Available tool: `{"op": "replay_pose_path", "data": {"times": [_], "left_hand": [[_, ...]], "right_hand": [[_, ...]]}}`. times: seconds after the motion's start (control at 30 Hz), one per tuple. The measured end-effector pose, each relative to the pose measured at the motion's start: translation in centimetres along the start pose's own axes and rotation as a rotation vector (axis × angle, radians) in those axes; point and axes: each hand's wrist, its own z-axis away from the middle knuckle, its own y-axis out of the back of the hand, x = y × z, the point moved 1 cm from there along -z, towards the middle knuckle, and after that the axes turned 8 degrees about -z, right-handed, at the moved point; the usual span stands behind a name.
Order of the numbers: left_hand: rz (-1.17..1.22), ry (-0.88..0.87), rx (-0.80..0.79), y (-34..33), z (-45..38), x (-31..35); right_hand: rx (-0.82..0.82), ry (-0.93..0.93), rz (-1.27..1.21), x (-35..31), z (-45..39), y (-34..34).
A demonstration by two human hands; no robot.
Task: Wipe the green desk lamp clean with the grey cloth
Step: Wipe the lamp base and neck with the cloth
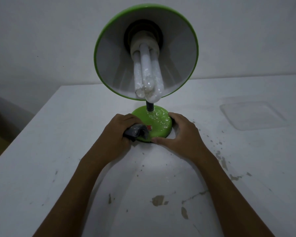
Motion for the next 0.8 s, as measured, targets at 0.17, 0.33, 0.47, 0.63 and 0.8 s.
{"op": "replay_pose_path", "data": {"times": [0.17, 0.33, 0.47, 0.63, 0.8], "left_hand": [[0.012, 0.127, 0.094, -1.0, -1.2, 1.0], [-0.001, 0.019, 0.001, -0.6, -0.5, 0.8], [0.012, -0.043, 0.019, 0.5, -0.1, 0.4], [0.055, 0.203, 0.131, -0.4, -0.8, 0.5], [-0.033, 0.244, 0.057, -1.2, -0.7, 0.4]], "right_hand": [[0.0, 0.001, 0.025, -0.1, 0.0, 0.0], [-0.001, -0.004, -0.005, -0.2, 0.0, -0.1], [0.002, -0.006, -0.011, 0.0, 0.1, 0.0], [0.009, -0.01, -0.011, 0.1, 0.0, -0.1], [0.015, -0.012, -0.01, 0.0, 0.0, -0.1]]}}
